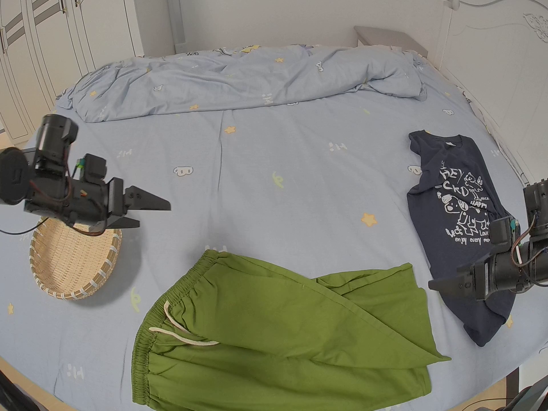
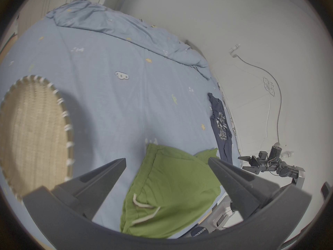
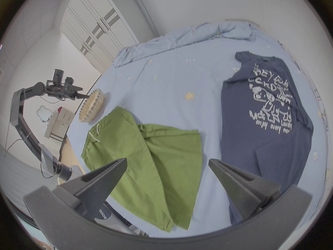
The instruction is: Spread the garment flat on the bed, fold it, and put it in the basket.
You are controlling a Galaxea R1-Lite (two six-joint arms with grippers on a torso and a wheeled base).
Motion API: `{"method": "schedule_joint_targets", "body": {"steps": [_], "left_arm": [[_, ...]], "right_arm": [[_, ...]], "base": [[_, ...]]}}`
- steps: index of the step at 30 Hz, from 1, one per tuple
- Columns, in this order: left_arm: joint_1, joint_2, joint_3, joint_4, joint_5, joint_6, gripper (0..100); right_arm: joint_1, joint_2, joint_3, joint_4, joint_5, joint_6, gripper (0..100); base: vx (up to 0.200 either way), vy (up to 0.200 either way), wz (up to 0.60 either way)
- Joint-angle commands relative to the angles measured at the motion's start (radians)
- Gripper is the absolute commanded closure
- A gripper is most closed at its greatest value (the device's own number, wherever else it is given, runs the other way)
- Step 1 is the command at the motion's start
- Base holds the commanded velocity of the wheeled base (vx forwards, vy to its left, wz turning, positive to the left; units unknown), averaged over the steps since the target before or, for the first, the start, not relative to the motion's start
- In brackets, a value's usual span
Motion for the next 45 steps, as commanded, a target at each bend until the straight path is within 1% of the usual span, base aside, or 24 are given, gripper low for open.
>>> {"method": "schedule_joint_targets", "body": {"steps": [1, 4, 5, 10, 11, 14, 27, 33, 34, 45], "left_arm": [[-0.087, 0.273, -0.147, 0.004, 0.008, -0.007, 0], [-0.093, 0.297, -0.147, -0.006, 0.010, -0.007, 0], [-0.099, 0.345, -0.148, -0.031, 0.016, -0.007, 0], [-0.111, 0.386, -0.148, -0.042, 0.024, -0.005, 0], [-0.117, 0.406, -0.148, -0.042, 0.048, -0.005, 0], [-0.127, 0.426, -0.148, -0.046, 0.065, -0.005, 0], [-0.165, 0.432, -0.139, -0.051, 0.059, -0.007, 0], [-0.167, 0.438, -0.139, -0.051, 0.061, -0.005, 0], [-0.167, 0.438, -0.139, -0.051, 0.061, -0.005, 100], [-0.168, 0.435, -0.131, -0.049, 0.061, -0.007, 100]], "right_arm": [[-0.008, 0.052, -0.032, -0.054, -0.004, -0.002, 0], [-0.008, 0.050, -0.031, -0.054, -0.004, -0.002, 0], [-0.006, 0.050, -0.031, -0.054, -0.004, -0.002, 0], [-0.006, 0.050, -0.029, -0.054, -0.006, -0.002, 0], [-0.006, 0.049, -0.029, -0.056, -0.006, -0.002, 0], [-0.006, 0.049, -0.029, -0.056, -0.006, -0.001, 0], [-0.006, 0.049, -0.028, -0.056, -0.004, 0.001, 0], [-0.008, 0.050, -0.028, -0.056, -0.004, 0.001, 0], [-0.008, 0.050, -0.028, -0.056, -0.004, 0.001, 0], [-0.015, 0.044, -0.031, -0.057, -0.004, 0.001, 0]], "base": [[0.000, 0.000, 0.00], [0.000, 0.000, 0.00], [0.000, 0.000, 0.00], [0.000, 0.000, 0.00], [0.000, 0.000, 0.00], [0.000, 0.000, 0.00], [0.000, 0.000, 0.00], [0.000, 0.000, 0.00], [0.000, 0.000, 0.00], [0.000, 0.000, 0.00]]}}
